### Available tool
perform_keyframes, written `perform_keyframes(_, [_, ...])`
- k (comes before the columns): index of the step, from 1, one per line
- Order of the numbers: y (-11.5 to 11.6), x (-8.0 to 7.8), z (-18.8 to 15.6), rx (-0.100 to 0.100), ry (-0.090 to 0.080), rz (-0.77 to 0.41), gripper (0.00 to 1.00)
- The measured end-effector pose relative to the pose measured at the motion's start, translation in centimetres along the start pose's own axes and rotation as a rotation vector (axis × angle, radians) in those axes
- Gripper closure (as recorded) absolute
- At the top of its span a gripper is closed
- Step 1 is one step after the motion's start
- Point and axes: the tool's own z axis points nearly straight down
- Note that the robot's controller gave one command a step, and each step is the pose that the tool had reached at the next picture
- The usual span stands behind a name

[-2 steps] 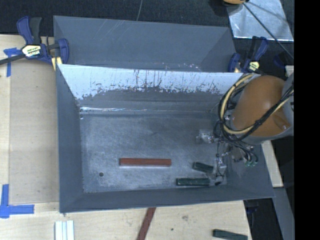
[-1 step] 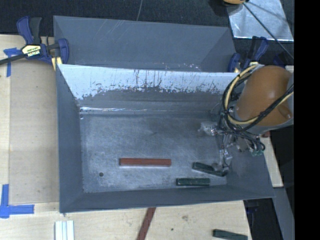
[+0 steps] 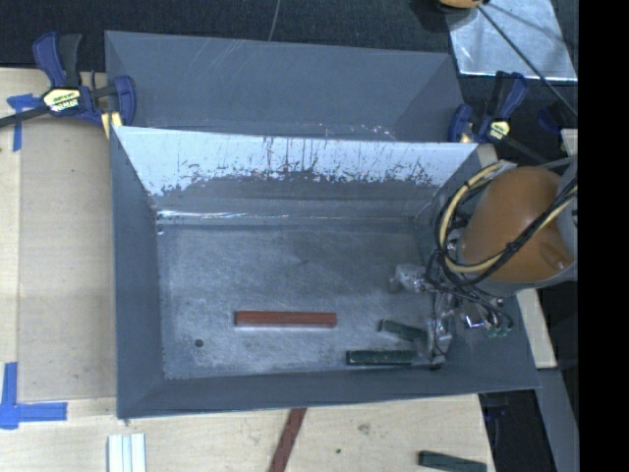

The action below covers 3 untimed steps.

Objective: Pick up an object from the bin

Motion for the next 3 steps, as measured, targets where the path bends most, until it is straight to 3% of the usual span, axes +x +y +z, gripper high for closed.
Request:
perform_keyframes(1, [0.01,-1.42,0.1,0.001,0.001,-0.082,1.0])
perform_keyframes(3, [0.06,-1.35,-0.19,0.0,0.002,-0.083,1.0])
